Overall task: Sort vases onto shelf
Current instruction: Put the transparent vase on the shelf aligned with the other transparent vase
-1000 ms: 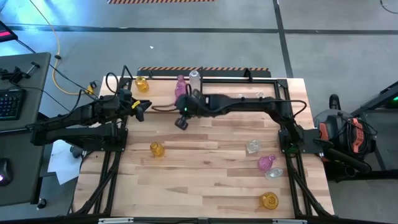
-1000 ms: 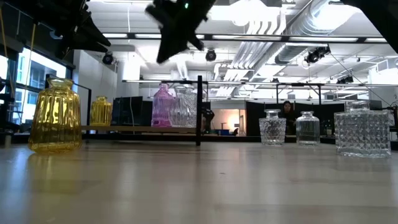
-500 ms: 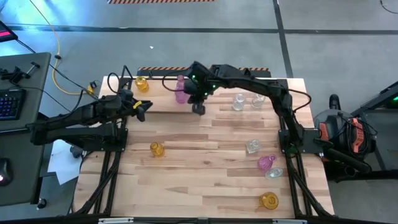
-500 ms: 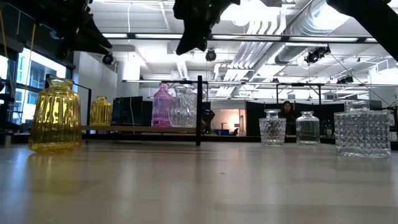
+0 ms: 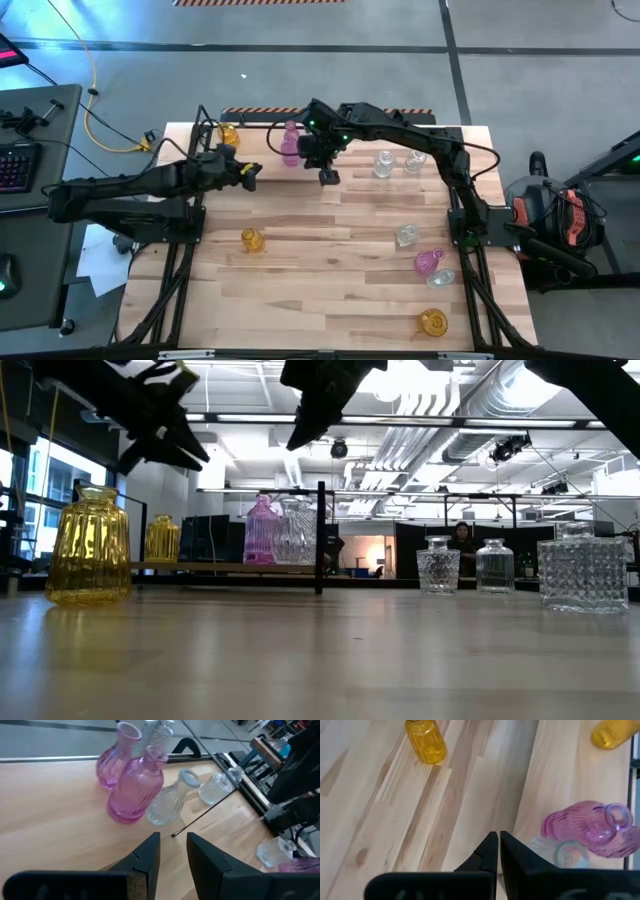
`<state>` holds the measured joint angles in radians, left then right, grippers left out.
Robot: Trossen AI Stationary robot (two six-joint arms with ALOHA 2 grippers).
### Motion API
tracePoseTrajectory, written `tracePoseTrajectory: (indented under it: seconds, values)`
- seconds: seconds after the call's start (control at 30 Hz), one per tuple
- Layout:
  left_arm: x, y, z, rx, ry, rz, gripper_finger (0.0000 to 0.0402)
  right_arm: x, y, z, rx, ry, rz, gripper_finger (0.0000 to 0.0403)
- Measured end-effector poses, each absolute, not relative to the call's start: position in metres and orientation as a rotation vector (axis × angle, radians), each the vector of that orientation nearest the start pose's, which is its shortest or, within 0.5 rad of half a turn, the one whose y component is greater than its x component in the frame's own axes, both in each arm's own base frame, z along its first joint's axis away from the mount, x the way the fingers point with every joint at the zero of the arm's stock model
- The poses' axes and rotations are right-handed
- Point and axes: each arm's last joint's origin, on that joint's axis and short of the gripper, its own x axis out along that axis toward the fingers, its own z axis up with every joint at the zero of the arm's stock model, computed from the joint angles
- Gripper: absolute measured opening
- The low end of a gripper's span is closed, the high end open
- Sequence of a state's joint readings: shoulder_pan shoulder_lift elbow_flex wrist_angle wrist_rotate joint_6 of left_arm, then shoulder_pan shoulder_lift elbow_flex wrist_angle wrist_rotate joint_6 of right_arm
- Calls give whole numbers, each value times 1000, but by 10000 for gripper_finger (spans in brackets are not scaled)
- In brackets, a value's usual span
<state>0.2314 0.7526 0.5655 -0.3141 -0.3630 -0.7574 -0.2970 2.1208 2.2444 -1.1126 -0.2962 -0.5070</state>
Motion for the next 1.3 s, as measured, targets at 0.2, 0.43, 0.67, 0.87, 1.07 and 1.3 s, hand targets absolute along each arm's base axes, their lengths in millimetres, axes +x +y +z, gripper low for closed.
tracePoseTrajectory:
  seconds: [0.2,0.43,0.67,0.87,1.07,1.3]
  values:
    - [172,51,247,-687,255,742,87,434,-124,342,-245,848,239,0]
    - [174,52,247,-707,229,757,87,445,-128,398,-307,472,176,0]
    - [175,53,251,-707,179,760,87,432,-159,462,-278,-52,150,0]
    - [178,53,251,-693,180,725,87,424,-194,448,-71,-20,291,0]
    - [190,56,242,-529,314,599,87,411,-210,448,62,47,287,0]
    - [216,67,242,-389,419,451,87,389,-233,459,150,31,215,0]
